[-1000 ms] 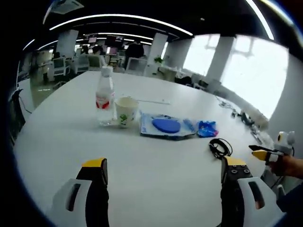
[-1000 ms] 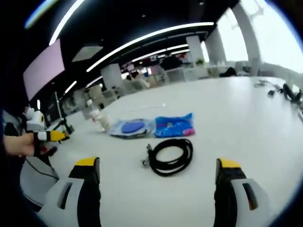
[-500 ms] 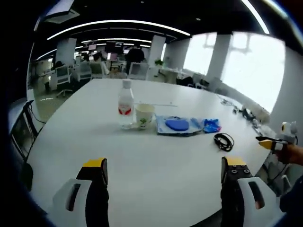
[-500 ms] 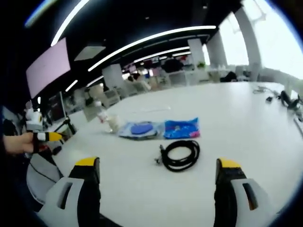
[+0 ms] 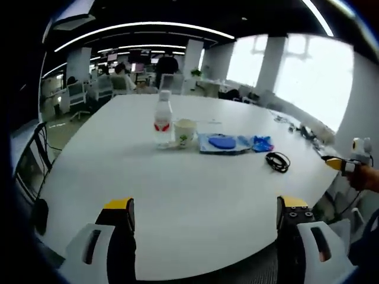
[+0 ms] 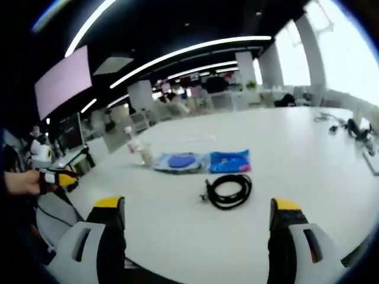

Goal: Arrange the tabletop items into an orderly group along one side of the table until the central work area is clear of visible clutter.

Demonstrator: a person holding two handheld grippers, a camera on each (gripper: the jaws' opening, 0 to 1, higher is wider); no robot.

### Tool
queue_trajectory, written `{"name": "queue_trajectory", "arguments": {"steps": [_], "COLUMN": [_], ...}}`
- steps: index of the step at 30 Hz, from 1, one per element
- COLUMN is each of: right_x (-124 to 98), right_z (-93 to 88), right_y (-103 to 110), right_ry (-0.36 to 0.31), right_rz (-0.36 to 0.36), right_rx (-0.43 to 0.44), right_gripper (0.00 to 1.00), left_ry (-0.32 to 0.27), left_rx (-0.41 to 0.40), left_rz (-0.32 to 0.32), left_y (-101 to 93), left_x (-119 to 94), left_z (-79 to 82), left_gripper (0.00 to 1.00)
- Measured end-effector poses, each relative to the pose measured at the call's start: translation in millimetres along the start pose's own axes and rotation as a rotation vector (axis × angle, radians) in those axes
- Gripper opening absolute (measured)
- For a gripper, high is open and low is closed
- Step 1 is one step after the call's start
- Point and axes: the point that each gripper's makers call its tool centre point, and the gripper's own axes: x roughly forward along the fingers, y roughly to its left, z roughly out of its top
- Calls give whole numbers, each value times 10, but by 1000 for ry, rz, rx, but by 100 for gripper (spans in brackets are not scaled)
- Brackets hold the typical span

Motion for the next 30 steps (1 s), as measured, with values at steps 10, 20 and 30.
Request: {"name": "queue_trajectory", "arguments": {"steps": [10, 20, 30], "right_x": [10, 55, 121], "right_z": [10, -1, -105], "right_y": [-67, -118, -163], "right_ry": [22, 11, 54], "right_rz": [28, 20, 32], "right_rx": [24, 48, 55], "right_gripper": [100, 98, 97], "left_ry": [-9, 1, 6], "left_rx": [7, -100, -103], "left_rz": [20, 12, 19], "left_y": [42, 60, 30], "left_x": [26, 123, 140], "left_z": [80, 36, -13], "left_gripper": [100, 98, 96]}}
